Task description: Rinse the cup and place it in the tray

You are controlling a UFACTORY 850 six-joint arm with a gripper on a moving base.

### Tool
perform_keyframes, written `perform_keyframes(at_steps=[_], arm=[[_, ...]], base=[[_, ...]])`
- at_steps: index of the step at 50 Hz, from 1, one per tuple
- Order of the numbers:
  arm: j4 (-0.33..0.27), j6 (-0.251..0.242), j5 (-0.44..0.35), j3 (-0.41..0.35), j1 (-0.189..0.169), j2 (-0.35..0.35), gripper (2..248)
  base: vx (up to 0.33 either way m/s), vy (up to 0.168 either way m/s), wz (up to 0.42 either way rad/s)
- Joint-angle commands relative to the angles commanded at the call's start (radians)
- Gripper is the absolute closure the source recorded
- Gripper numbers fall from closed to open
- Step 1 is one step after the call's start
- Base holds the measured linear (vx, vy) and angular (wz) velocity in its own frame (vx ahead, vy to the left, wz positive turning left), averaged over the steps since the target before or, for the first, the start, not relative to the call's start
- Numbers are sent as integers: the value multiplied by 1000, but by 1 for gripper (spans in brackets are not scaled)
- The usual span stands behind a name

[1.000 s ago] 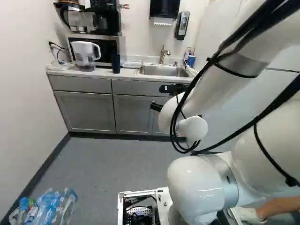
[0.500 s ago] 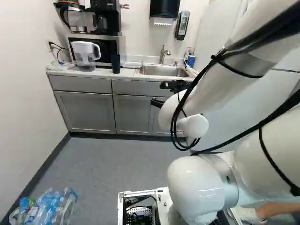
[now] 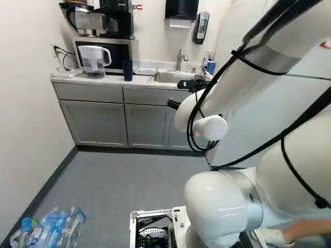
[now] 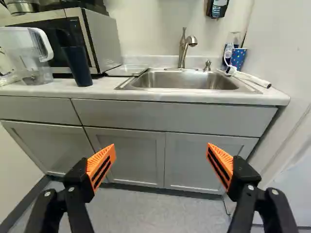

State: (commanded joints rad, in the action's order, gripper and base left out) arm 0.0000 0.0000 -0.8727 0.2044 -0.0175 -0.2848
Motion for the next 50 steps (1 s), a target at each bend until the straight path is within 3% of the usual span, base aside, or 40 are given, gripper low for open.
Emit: perform_keyframes(at_steps=[50], arm=[[0, 0, 0, 179, 2, 69, 3]], base=[[0, 0, 0]])
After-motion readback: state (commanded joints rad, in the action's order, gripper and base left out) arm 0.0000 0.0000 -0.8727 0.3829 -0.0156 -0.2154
